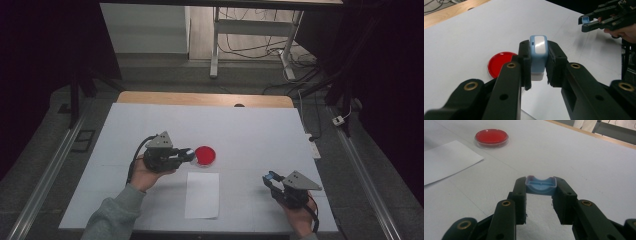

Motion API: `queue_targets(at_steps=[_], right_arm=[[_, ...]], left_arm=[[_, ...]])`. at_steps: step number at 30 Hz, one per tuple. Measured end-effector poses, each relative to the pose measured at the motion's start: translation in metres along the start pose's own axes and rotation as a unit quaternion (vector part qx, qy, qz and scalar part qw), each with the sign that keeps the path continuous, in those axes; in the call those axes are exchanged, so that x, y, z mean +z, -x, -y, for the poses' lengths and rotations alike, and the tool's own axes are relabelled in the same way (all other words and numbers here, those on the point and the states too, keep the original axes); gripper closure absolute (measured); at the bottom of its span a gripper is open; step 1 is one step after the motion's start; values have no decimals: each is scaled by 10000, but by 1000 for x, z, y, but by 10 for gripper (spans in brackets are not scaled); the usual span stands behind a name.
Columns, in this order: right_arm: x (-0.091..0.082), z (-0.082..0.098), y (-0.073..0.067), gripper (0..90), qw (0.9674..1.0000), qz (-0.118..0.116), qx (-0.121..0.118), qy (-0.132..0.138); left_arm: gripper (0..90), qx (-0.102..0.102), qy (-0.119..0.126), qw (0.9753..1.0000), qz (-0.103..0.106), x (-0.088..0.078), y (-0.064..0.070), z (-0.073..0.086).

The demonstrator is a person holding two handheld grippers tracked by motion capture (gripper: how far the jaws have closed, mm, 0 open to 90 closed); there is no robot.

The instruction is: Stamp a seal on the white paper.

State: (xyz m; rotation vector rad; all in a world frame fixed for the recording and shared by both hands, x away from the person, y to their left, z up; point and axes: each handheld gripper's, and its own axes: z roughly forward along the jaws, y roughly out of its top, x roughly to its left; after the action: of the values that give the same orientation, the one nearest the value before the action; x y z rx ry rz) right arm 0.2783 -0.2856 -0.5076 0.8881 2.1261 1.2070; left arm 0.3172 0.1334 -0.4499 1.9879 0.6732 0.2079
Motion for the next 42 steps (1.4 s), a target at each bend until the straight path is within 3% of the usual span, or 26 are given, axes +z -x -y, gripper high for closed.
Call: queue_targets(at_steps=[16,42], right_arm=[[0,0,-1,649,10000,-12,-51,0],[-1,-1,-1,649,10000,3,-66,1]], left_arm=[[754,-23,6,9999,149,-6,10,6],[754,64,-250,9991,344,0,27,21]])
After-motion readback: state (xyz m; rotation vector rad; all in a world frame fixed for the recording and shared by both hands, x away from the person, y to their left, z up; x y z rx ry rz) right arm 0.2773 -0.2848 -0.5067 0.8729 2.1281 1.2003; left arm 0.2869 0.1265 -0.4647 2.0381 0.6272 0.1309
